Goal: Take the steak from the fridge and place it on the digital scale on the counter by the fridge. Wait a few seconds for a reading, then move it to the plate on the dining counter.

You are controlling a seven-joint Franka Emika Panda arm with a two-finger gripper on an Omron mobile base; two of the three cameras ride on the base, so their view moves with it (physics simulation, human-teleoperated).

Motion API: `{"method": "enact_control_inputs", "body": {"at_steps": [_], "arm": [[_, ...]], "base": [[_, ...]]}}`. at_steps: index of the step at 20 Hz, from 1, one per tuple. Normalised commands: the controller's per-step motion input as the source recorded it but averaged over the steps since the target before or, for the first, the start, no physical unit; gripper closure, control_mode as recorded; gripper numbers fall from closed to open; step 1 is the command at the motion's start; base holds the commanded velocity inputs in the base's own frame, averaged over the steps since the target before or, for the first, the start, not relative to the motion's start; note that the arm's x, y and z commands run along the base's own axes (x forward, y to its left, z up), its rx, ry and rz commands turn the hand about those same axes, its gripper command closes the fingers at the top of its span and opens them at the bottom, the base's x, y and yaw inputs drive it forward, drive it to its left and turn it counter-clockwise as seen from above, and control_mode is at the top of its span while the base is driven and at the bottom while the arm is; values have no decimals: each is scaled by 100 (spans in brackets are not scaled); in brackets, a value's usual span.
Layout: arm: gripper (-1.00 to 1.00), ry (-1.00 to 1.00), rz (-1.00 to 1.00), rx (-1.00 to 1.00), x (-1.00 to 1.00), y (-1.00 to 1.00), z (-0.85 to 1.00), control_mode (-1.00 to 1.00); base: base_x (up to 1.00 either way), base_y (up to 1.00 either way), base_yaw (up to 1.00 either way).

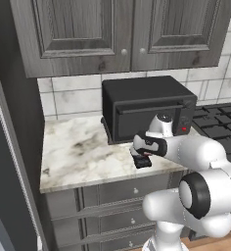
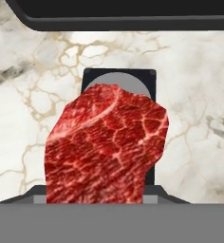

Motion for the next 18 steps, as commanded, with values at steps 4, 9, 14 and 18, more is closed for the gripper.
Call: {"method": "enact_control_inputs", "body": {"at_steps": [4,9,14,18], "arm": [[100,0,0,0,0,0,0,-100],[-100,0,0,0,0,0,0,-100],[-100,2,0,0,0,0,0,-100],[-100,3,0,0,0,0,0,-100]], "base": [[0,0,0],[0,0,0],[0,0,0],[0,0,0]]}}
